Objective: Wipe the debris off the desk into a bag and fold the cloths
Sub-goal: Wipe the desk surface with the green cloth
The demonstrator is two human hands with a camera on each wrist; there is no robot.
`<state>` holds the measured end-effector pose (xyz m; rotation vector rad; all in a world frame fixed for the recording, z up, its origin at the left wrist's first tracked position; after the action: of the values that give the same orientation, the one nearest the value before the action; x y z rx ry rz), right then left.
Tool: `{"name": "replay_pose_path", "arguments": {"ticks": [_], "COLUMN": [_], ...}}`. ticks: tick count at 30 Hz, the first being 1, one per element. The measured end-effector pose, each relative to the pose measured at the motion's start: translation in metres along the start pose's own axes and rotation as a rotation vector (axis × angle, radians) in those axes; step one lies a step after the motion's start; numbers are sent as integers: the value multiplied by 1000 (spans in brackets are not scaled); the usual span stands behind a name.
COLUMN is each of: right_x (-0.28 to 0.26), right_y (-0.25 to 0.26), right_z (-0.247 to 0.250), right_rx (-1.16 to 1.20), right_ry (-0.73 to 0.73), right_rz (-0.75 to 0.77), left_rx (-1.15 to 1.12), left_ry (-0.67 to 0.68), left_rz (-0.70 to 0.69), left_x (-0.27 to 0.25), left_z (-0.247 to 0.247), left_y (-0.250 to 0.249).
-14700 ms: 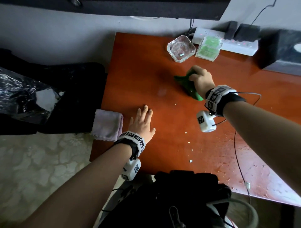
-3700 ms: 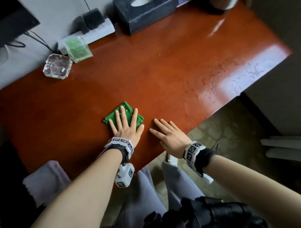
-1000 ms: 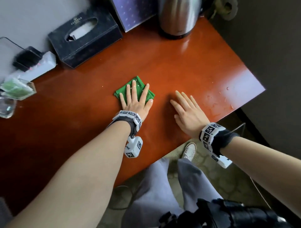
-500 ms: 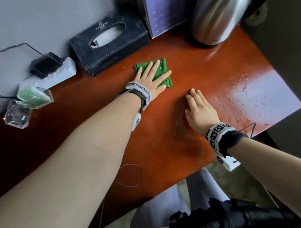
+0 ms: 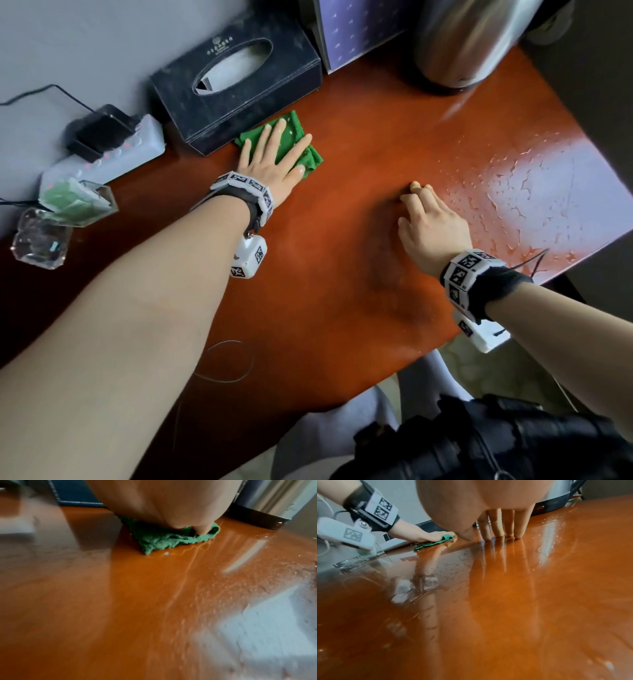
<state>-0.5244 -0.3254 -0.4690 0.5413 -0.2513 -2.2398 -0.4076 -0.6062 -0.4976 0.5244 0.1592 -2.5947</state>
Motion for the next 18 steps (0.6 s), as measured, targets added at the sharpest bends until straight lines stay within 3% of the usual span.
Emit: {"name": "replay_pose_path", "arguments": {"ticks": [6, 18], "right_x": [0, -5], "right_y": [1, 4], "right_z": [-1, -6], "right_rx": [-14, -29], "right_ry": [22, 44], "right_rz": [-23, -37], "left_rx": [-49, -68], "left_ry": [-10, 28], "left_rz": [73, 60], "left_x": [-66, -180], "left_z": [-30, -79], "left_y": [-7, -72]}}
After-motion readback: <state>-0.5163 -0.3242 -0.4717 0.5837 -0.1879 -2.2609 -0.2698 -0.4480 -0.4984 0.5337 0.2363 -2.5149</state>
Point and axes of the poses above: each hand's wrist, its own x-axis towards the middle knuckle, its own z-axis out of the back of the hand, y = z × x, the point moved 2 cm from there along x, towards the middle knuckle, and after that the axes turned 5 degrees about x, right-handed, at the moved point
